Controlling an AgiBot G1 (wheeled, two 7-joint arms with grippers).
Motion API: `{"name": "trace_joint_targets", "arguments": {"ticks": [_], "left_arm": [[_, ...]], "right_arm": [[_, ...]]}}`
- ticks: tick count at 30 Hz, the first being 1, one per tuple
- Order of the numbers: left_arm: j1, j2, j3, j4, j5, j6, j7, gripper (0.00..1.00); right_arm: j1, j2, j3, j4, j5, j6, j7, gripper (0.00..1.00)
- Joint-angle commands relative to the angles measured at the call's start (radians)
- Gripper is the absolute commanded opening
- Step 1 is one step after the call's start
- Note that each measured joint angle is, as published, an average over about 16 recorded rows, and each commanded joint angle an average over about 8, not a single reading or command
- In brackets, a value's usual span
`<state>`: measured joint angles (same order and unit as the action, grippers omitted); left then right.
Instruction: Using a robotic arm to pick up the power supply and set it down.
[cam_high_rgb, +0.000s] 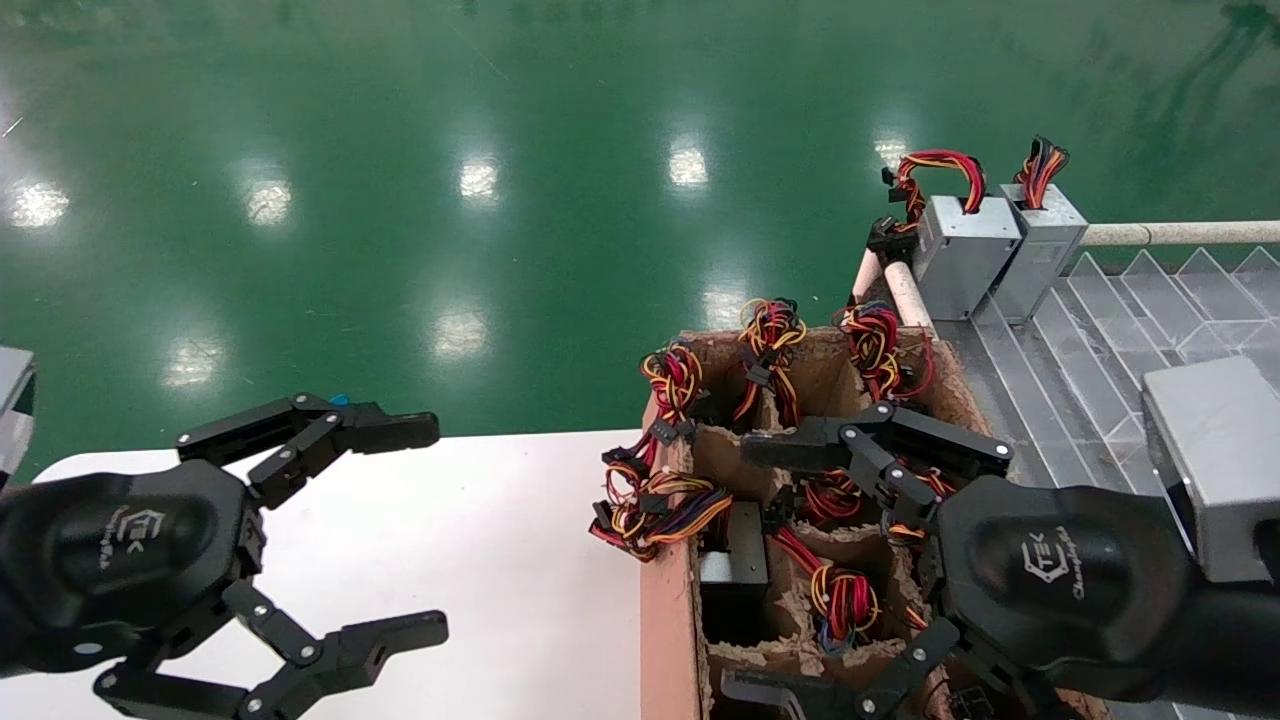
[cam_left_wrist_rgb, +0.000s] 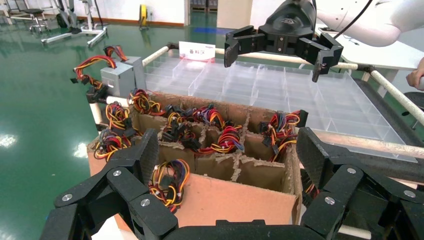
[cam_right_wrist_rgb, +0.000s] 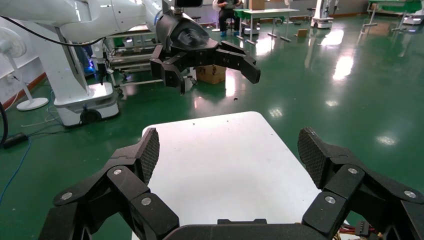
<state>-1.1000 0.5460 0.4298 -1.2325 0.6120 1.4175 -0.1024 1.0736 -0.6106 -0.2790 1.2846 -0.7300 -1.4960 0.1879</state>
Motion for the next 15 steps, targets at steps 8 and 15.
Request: {"name": "trace_joint_targets", "arguments": {"ticks": [8,15], "left_arm": [[0.000,0.000,0.000,0.000,0.000,0.000,0.000,1.00],[0.000,0.000,0.000,0.000,0.000,0.000,0.000,1.00]], "right_arm": [[0.001,-0.001,-0.001,-0.001,-0.001,0.001,0.000,1.00],[0.001,-0.001,-0.001,-0.002,-0.001,0.001,-0.001,1.00]]}}
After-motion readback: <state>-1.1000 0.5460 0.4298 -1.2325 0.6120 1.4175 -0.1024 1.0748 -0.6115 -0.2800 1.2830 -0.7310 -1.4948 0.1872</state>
